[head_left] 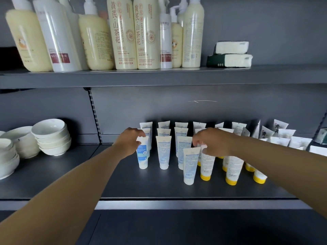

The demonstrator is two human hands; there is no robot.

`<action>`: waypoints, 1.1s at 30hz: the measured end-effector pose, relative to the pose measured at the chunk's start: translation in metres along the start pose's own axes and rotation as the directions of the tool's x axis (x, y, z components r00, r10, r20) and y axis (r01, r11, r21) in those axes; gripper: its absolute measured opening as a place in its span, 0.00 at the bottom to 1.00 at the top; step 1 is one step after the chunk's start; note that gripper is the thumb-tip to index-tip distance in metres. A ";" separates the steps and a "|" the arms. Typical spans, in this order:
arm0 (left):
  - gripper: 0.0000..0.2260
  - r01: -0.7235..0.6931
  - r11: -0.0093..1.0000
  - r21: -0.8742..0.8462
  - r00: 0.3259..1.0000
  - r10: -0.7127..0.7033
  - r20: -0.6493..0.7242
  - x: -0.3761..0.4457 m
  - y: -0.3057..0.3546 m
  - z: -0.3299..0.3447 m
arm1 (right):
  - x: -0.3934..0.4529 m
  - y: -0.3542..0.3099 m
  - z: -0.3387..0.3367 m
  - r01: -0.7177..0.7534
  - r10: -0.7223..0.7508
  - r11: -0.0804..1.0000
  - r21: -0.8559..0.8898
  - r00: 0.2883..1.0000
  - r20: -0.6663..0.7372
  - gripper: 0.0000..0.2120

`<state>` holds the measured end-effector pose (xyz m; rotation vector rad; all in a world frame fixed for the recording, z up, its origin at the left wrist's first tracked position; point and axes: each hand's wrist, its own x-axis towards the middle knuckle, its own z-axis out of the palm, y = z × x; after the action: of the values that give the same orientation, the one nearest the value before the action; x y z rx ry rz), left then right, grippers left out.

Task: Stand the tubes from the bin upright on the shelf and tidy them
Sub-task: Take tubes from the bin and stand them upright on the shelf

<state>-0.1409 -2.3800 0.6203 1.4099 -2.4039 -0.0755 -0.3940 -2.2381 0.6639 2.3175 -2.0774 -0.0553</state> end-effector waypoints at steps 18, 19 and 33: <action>0.12 0.286 0.934 -0.213 0.957 -0.265 0.121 -0.257 0.192 0.081 | -0.276 0.064 0.086 0.079 -0.087 0.996 0.043 0.973 0.214 0.14; 0.11 0.322 0.917 -0.236 0.943 -0.288 0.168 -0.285 0.206 0.110 | -0.293 0.071 0.106 0.063 -0.072 0.997 0.045 0.970 0.234 0.14; 0.18 0.125 0.988 -0.087 0.812 -0.052 0.581 -0.413 0.285 0.352 | -0.425 0.152 0.371 -0.155 0.083 0.985 0.071 0.800 0.595 0.18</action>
<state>-0.3108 -1.9296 0.2411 1.6140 -2.7298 -0.7703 -0.6083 -1.8310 0.3028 2.4500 -2.5457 -0.7743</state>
